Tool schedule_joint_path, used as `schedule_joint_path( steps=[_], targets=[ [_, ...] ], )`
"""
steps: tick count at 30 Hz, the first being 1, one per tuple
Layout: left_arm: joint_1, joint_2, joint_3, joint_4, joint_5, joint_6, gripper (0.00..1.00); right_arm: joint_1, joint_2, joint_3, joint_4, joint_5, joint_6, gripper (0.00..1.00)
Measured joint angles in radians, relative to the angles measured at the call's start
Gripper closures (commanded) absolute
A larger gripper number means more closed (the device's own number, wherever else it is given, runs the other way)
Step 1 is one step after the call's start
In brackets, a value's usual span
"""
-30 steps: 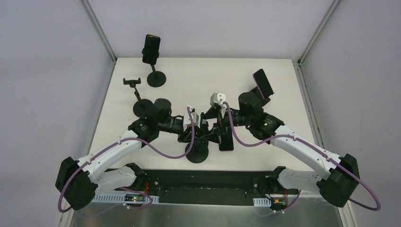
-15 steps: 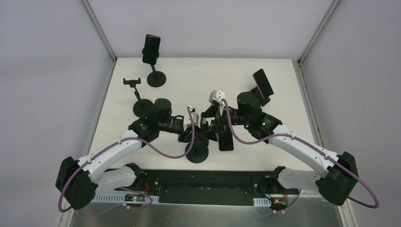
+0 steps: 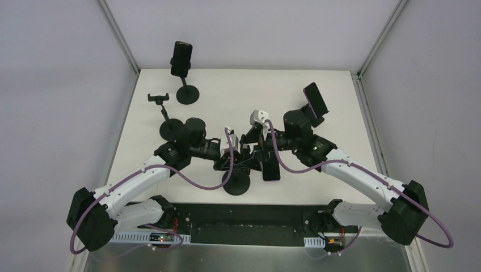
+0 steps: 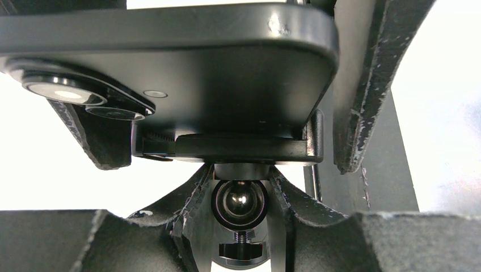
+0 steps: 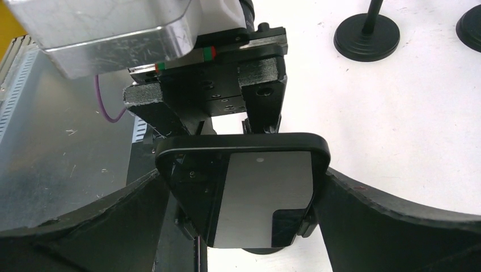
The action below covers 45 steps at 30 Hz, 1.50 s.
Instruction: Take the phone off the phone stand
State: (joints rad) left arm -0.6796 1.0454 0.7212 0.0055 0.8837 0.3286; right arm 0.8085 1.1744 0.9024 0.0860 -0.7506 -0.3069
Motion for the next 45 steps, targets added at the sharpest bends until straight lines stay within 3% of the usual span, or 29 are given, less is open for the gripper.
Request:
schedule_joint_path(
  steps=[5,10,11,12,13,14,20,23,45],
  targets=[
    [0.0,0.0,0.0,0.0,0.0,0.0,1.0,0.0,0.001,0.0,0.0,-0.014,0.0,0.13],
    [-0.001,0.002,0.0,0.0,0.006,0.001,1.0,-0.006,0.004,0.0,0.002,-0.018,-0.005,0.42],
    [-0.001,0.002,0.0,0.0,0.007,0.0,1.0,-0.006,0.005,0.0,0.005,-0.018,-0.008,0.5],
    [-0.001,0.002,0.0,0.0,0.009,0.001,1.0,-0.006,0.005,0.0,0.005,-0.019,-0.008,0.67],
    [-0.001,0.002,0.0,0.0,0.01,0.001,1.0,-0.006,0.006,0.0,0.005,-0.021,-0.01,0.78],
    [-0.001,0.002,0.0,0.001,0.01,0.001,1.0,-0.009,0.006,0.0,0.005,-0.026,-0.012,0.84],
    [0.0,0.006,0.0,0.008,0.019,-0.003,1.0,-0.042,0.031,0.006,0.019,-0.079,-0.009,0.86],
    [0.001,0.011,0.0,0.019,0.02,-0.01,1.0,-0.066,0.051,0.014,0.026,-0.123,-0.014,1.0],
    [-0.028,0.056,0.027,0.054,-0.039,-0.038,1.0,-0.167,0.159,0.045,0.112,-0.293,-0.026,1.0]
  ],
)
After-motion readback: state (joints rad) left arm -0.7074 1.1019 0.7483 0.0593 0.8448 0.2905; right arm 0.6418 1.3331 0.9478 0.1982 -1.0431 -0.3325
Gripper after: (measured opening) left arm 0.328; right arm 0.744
